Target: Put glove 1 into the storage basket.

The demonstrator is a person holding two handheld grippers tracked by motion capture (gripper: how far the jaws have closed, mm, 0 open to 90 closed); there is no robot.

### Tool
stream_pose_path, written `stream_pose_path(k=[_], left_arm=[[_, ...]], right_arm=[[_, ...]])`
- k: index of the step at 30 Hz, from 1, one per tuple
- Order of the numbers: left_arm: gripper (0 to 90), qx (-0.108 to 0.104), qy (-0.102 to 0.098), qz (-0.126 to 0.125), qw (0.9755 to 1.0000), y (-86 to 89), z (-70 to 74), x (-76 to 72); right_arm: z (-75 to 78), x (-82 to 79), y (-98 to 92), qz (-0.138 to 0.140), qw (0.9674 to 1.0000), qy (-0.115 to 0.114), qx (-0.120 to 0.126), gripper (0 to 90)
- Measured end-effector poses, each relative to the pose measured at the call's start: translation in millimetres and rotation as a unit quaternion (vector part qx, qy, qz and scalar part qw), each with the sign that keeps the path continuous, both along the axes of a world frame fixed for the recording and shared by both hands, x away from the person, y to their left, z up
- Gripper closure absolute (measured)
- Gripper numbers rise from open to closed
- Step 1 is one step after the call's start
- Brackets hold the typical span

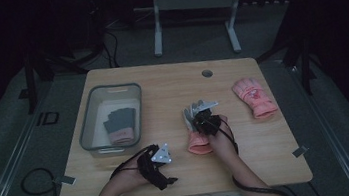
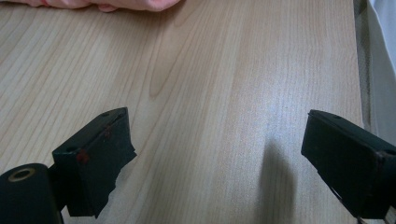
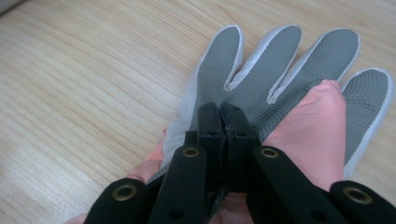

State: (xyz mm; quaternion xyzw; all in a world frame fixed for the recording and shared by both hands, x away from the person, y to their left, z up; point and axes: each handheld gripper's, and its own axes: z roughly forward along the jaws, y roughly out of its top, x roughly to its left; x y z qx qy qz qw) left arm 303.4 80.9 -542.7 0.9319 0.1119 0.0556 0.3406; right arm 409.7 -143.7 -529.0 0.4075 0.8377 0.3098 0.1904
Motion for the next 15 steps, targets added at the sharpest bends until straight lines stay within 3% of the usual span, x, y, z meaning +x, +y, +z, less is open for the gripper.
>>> stream_pose_path(k=[2,5,10,15], left_arm=[[8.2,-0.001,0.0,0.0,1.0,-0.1,-0.1,0.0],[8.2,-0.001,0.0,0.0,1.0,-0.1,-0.1,0.1],[8.3,-0.002,0.001,0.0,1.0,-0.1,-0.3,-0.6],[8.2,-0.003,0.002,-0.001,1.0,0.2,-0.5,-0.4]], right_arm=[[-2.5,2.5,-2.3,0.022,0.9997,-0.003,0.004,87.1],[-3.0,3.5,-3.6,0.022,0.9997,0.002,0.012,86.4],[8.3,-1.2,-6.5,0.026,0.9991,0.001,0.034,71.1],[40.0,-13.6,-25.4,0.039,0.997,-0.047,0.048,65.5]])
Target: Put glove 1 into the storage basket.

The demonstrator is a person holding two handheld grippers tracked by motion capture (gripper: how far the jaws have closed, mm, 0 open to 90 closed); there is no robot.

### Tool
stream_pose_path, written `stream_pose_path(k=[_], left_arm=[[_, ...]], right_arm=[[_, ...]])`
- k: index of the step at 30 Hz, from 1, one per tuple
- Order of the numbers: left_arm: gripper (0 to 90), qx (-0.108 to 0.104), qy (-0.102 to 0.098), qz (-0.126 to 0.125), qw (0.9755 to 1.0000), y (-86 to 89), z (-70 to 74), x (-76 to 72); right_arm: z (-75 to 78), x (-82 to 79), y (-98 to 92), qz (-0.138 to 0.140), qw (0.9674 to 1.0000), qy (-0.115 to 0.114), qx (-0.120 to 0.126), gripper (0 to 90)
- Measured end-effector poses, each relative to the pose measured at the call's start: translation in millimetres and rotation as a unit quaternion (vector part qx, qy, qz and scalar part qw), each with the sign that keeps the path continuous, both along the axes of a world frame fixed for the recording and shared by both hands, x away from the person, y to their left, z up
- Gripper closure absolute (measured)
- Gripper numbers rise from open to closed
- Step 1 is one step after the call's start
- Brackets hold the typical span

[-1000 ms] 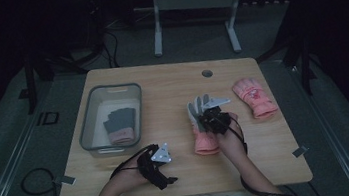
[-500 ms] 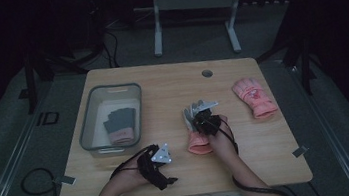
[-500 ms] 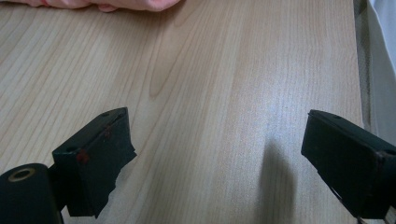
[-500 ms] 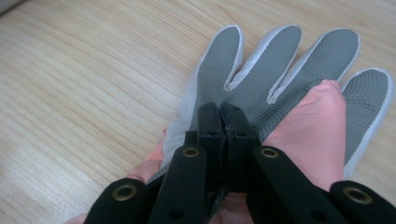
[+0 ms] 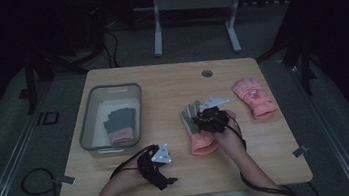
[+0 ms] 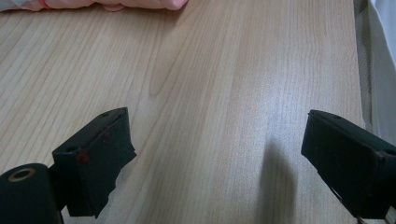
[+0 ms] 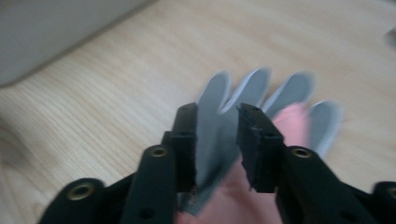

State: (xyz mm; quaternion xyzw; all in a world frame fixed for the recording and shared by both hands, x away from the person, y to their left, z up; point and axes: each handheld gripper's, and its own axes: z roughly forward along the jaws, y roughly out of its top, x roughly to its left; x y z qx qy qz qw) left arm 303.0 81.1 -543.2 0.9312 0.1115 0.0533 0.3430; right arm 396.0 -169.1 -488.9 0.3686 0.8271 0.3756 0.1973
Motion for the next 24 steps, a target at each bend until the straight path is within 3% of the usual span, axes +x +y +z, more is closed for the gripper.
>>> stream_pose_path(k=[2,6,8,9,12,14,17,21,24], left_arm=[[8.2,0.003,-0.003,-0.002,1.0,-0.1,0.3,0.3],[8.2,0.004,-0.003,-0.004,1.0,-0.8,0.5,-0.1],[8.2,0.004,-0.003,-0.005,1.0,-0.7,0.4,-0.1],[8.2,0.004,-0.002,-0.003,1.0,-0.3,0.3,0.2],[8.3,0.001,0.0,-0.003,1.0,0.3,0.1,0.6],[8.3,0.001,0.0,-0.002,1.0,0.5,0.0,0.6],[8.2,0.003,0.0,-0.004,1.0,0.1,0.1,0.1],[8.3,0.005,-0.001,-0.007,1.0,-0.5,0.2,0.0],[8.3,0.004,-0.001,-0.007,1.0,0.0,0.0,-0.1]], right_arm=[[11.7,0.1,-16.3,-0.003,0.9997,-0.021,0.01,62.2],[22.8,11.8,-56.4,-0.043,0.9983,-0.039,0.009,61.8],[23.4,15.9,-67.2,-0.054,0.9977,-0.039,0.006,61.8],[23.8,24.7,-91.5,-0.074,0.9962,-0.045,0.005,61.2],[22.8,35.6,-118.7,-0.096,0.9942,-0.048,0.002,60.3],[22.4,39.7,-128.0,-0.098,0.9939,-0.05,0.004,60.0],[19.0,57.7,-159.4,-0.119,0.9915,-0.053,-0.007,55.9],[15.7,69.3,-175.3,-0.126,0.9909,-0.046,-0.01,55.0],[9.6,82.1,-187.0,-0.139,0.9891,-0.04,-0.027,53.0]])
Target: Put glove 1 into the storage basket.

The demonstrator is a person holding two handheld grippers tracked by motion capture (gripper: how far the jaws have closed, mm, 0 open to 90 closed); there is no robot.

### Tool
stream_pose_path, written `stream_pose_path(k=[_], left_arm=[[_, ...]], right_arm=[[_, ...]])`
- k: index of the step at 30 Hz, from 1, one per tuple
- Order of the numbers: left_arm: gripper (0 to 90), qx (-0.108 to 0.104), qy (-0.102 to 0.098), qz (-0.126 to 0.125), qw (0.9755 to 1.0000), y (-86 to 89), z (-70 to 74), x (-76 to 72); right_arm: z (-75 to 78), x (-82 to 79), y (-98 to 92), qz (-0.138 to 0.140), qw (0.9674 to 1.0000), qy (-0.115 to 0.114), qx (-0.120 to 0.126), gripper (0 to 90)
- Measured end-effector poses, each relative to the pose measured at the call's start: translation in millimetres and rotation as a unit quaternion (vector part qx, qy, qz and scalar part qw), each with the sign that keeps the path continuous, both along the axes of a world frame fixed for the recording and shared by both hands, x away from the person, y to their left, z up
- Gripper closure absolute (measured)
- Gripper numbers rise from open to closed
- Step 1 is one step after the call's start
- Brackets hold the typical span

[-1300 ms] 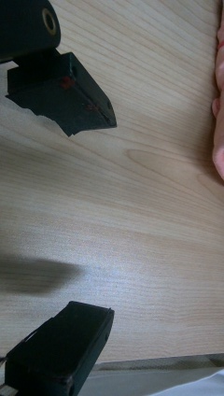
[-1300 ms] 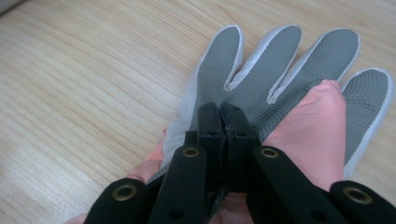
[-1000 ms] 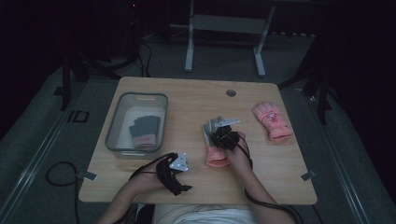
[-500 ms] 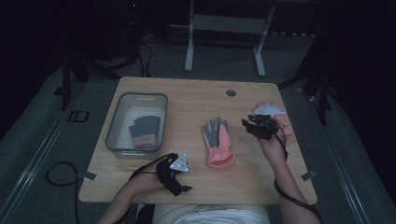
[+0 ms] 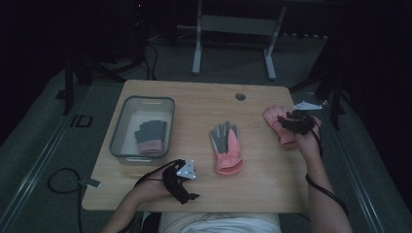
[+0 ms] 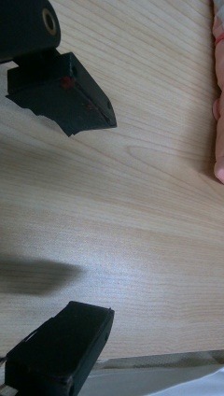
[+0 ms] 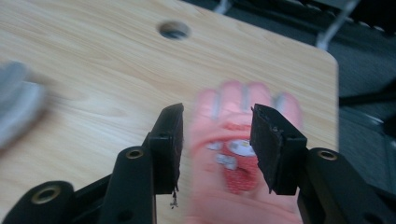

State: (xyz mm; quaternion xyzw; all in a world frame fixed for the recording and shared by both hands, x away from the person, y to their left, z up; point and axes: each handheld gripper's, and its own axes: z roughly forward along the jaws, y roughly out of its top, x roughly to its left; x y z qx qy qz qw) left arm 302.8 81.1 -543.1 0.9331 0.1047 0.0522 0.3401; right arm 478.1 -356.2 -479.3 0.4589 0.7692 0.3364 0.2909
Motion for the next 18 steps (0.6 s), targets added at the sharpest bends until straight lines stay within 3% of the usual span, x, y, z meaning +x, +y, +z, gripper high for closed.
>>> stream_pose_path(k=[9,11,15,18], left_arm=[[8.3,-0.002,0.001,-0.001,1.0,0.9,0.0,0.3],[8.4,-0.006,0.002,0.001,1.0,1.1,0.3,1.0],[8.4,-0.006,0.001,0.0,1.0,0.4,0.2,0.3],[8.4,-0.002,0.001,-0.001,1.0,0.4,-0.3,0.2]], right_arm=[[-34.0,26.1,-19.3,-0.033,0.9973,0.057,-0.031,42.5],[-38.4,28.5,-20.5,-0.034,0.9972,0.063,-0.022,39.6],[-47.4,33.0,-18.8,-0.03,0.9961,0.076,-0.031,39.4],[-50.3,36.5,-22.1,-0.037,0.9945,0.097,-0.006,44.8]])
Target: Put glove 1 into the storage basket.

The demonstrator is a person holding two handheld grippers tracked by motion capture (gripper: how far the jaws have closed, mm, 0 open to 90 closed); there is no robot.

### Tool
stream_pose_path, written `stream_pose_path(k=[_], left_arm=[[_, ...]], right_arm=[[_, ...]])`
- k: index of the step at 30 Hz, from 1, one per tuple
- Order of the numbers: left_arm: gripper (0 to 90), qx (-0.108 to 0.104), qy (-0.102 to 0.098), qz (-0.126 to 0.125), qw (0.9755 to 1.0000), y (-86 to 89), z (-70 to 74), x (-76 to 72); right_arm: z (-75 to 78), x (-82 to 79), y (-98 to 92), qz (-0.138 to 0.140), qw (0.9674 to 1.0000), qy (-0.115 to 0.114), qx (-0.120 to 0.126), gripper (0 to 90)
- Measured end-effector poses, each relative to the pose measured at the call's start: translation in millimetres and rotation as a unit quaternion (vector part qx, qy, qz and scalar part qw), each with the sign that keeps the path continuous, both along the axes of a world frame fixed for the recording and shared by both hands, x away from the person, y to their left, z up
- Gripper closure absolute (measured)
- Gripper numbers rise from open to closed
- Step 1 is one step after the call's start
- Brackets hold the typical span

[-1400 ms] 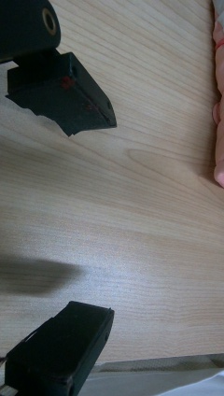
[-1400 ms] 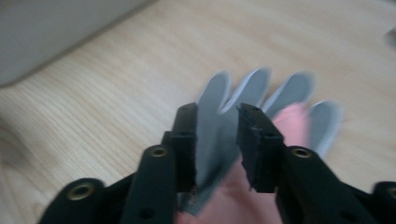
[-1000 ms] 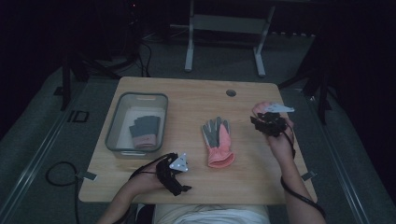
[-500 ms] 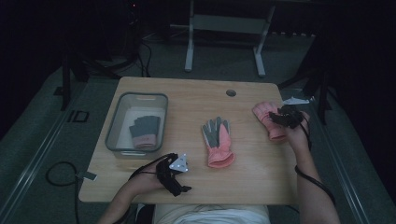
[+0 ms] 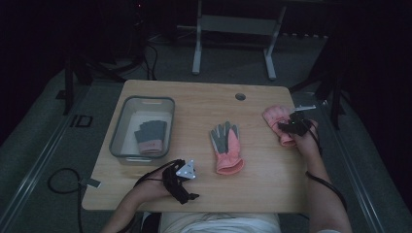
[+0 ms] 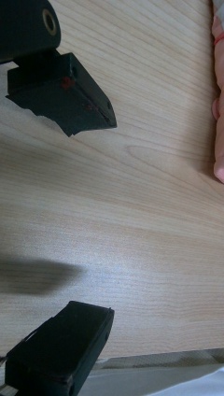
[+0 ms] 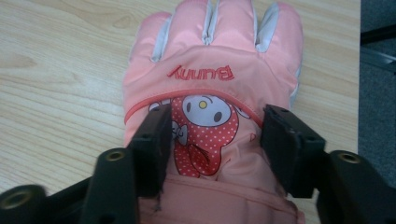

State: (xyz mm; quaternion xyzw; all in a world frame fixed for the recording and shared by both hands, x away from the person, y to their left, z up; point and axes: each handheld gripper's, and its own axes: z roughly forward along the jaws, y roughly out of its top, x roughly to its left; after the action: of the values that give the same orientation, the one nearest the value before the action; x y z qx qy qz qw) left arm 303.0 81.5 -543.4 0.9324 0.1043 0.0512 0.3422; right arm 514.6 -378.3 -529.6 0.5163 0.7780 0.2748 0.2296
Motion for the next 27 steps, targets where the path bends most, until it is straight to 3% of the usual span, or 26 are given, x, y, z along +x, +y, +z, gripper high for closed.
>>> stream_pose_path(k=[3,8,12,15,18,21,24,27], left_arm=[[8.4,-0.002,0.001,0.001,1.0,0.3,-0.1,0.1],[8.4,-0.002,0.001,0.002,1.0,0.8,-0.3,0.7],[8.4,0.001,0.0,0.001,1.0,0.4,-0.4,0.5],[8.4,0.0,-0.001,0.002,1.0,-0.1,-0.2,0.0],[8.4,-0.001,-0.001,0.001,1.0,0.0,0.0,0.1],[8.5,-0.001,-0.001,0.001,1.0,0.1,0.0,-0.1],[8.5,0.001,-0.001,-0.001,1.0,-0.7,-0.1,-0.9],[8.5,0.004,-0.004,-0.001,1.0,-0.9,-0.4,-1.1]], right_arm=[[-0.8,0.6,0.7,0.002,1.0,0.002,-0.002,50.4],[-0.4,1.3,3.5,-0.007,0.9999,0.007,0.004,71.9],[2.3,-1.0,6.3,-0.021,0.9997,0.008,0.005,81.5],[4.9,-3.2,10.1,-0.029,0.9996,0.005,0.0,83.6],[16.2,-13.3,16.9,-0.059,0.9982,-0.014,0.002,84.8],[29.9,-25.8,22.1,-0.067,0.9968,-0.023,0.037,85.0],[45.2,-41.3,31.5,-0.074,0.9951,-0.036,0.055,85.1],[56.1,-58.3,47.6,-0.075,0.9949,-0.049,0.046,84.9]])
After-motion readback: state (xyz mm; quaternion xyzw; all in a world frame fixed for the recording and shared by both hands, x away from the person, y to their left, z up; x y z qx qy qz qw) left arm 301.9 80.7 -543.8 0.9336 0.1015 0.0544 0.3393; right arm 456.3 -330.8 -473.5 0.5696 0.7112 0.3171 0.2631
